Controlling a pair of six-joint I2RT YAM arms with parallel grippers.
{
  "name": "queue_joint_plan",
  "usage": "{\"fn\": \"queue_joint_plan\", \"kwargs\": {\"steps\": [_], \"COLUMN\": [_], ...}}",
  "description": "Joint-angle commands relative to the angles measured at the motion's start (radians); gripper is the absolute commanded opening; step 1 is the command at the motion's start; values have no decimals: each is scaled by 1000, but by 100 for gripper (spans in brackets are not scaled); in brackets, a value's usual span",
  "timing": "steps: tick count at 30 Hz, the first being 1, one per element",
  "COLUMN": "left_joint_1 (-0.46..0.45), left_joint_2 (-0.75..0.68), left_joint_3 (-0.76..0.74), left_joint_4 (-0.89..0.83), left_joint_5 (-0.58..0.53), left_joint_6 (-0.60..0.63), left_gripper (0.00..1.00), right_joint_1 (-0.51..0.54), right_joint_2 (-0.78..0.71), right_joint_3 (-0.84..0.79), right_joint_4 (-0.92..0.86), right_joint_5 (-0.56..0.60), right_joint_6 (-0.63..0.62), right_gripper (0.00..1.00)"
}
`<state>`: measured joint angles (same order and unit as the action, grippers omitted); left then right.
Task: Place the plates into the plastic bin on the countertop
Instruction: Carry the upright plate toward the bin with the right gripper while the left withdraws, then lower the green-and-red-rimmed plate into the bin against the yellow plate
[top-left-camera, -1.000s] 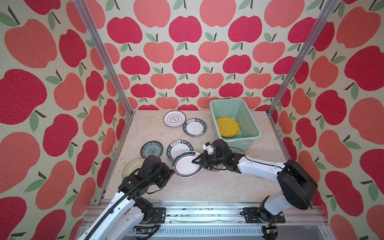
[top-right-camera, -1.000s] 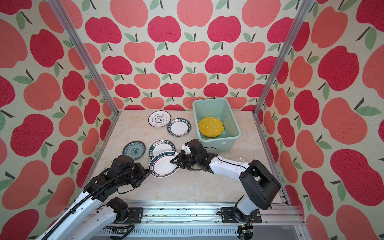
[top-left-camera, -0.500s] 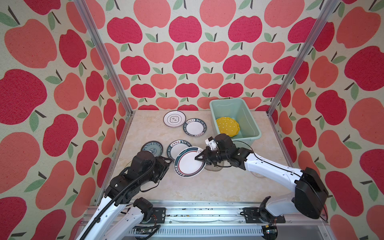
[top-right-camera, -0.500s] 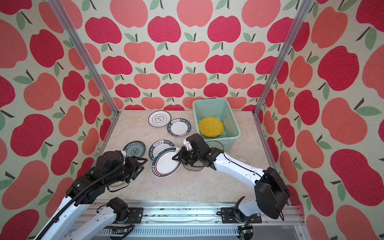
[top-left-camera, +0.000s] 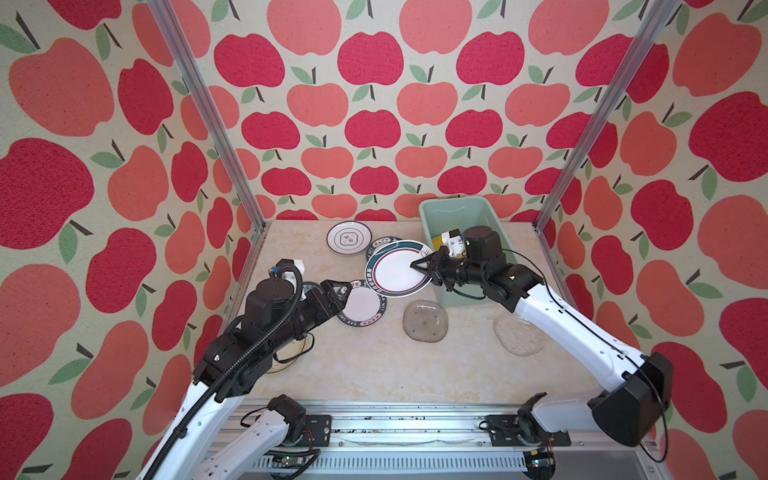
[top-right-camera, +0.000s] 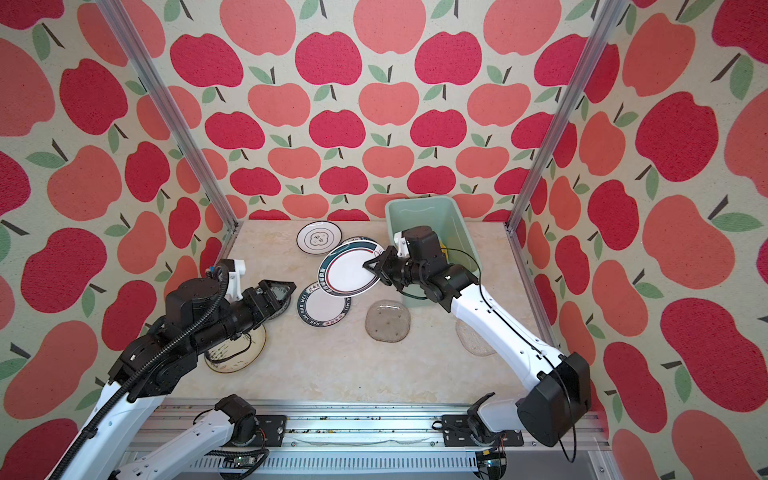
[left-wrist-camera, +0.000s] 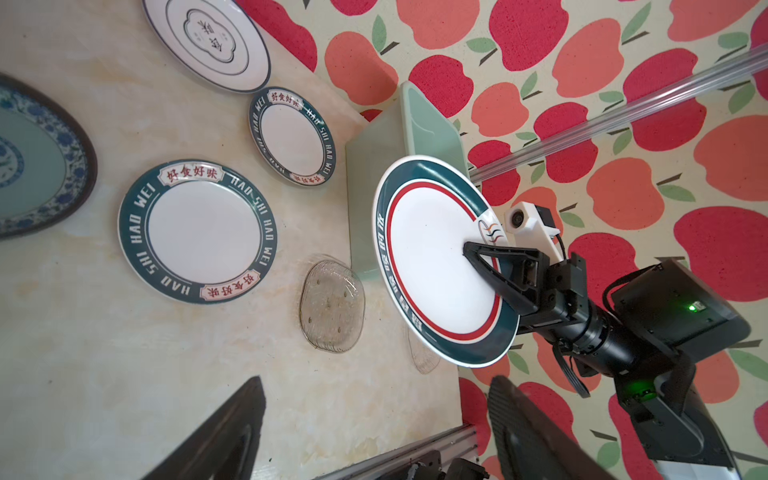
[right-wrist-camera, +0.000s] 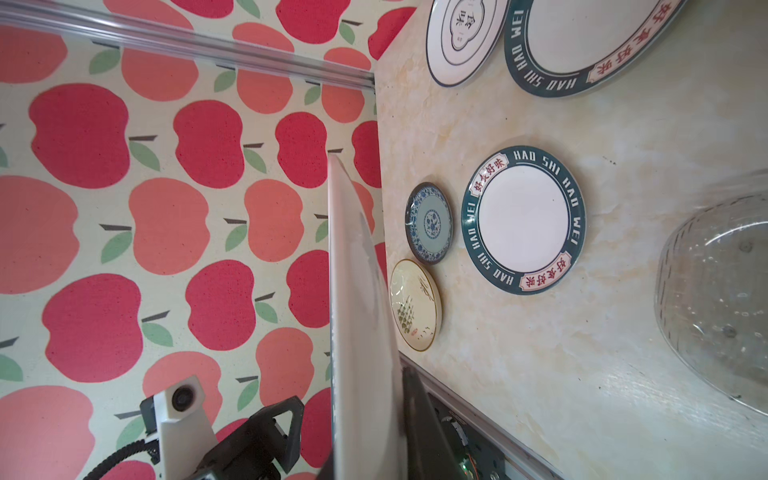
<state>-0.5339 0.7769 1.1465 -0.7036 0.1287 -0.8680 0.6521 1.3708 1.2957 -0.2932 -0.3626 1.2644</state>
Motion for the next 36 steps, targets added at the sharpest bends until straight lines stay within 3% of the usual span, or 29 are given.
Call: {"fn": "queue_joint_plan", "kwargs": {"steps": [1,5,19,23,36], "left_joint_1": [8,13,-60,-82,-83], "left_joint_2": [48,129,376,435,506], "left_joint_3": [42,95,315,343,317], "left_joint_4": [176,226,160,130,171], "left_joint_5": [34,59,96,110,148], "left_joint_6": [198,316,533,561,534], "left_gripper": [92,99,99,99,99], "right_joint_1": [-52,-129,-362,-370,-313], "right_joint_2": [23,77,205,238,437], "right_joint_3": [65,118,123,119,344], "right_joint_4": [101,128,220,190,-147], "right_joint_5": [40,61,215,333,643], "right_joint_6": [98,131,304,340,395], "right_gripper": [6,6,8,7,7]}}
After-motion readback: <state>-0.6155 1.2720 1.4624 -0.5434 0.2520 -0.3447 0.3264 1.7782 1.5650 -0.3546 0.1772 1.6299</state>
